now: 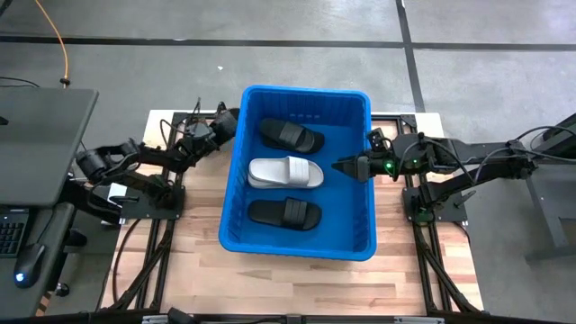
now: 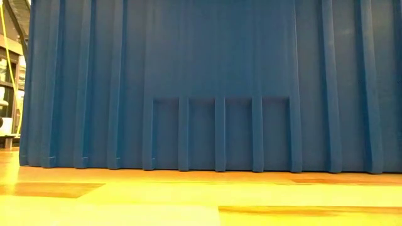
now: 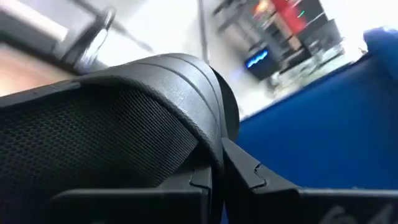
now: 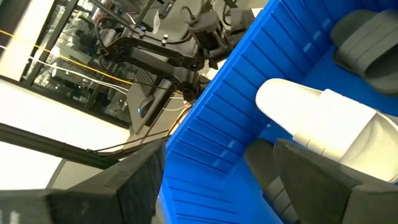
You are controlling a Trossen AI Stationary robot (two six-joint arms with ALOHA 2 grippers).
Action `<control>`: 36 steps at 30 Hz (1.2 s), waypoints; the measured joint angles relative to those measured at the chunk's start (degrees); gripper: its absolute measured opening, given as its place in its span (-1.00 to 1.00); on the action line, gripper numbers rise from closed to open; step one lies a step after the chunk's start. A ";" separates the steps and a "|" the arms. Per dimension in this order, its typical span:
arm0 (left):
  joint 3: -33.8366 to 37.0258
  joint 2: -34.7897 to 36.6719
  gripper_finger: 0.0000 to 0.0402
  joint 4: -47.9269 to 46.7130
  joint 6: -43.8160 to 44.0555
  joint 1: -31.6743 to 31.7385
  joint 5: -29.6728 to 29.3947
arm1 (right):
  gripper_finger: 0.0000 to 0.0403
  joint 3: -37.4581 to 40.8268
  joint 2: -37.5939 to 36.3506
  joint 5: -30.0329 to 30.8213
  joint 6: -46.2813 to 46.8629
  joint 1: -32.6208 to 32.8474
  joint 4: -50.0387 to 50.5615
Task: Pick and place slides into bin
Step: Put the black slide into the blue container
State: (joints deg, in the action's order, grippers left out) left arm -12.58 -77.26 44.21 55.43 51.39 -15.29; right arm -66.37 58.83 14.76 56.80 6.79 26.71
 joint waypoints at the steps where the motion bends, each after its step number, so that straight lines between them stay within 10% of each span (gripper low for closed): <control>1: 0.00 0.87 -0.97 0.99 -0.72 0.05 0.23 | 0.43 0.00 0.00 -0.16 -0.16 0.00 0.08; 18: -1.70 38.94 -0.99 -18.25 -14.51 4.51 12.60 | 0.43 0.00 0.02 3.26 2.71 0.00 5.83; 29: -26.16 59.47 -1.00 -73.04 -21.43 2.81 22.98 | 0.43 0.02 0.44 -0.31 -5.55 0.43 -9.13; 36: -36.89 58.98 -1.00 -82.03 -18.43 -0.38 28.53 | 0.43 0.02 1.71 -1.37 -8.50 1.20 -12.69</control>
State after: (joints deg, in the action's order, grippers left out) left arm -49.46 -18.27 -37.82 37.00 51.01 13.24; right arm -66.35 60.53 13.39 48.29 7.98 14.02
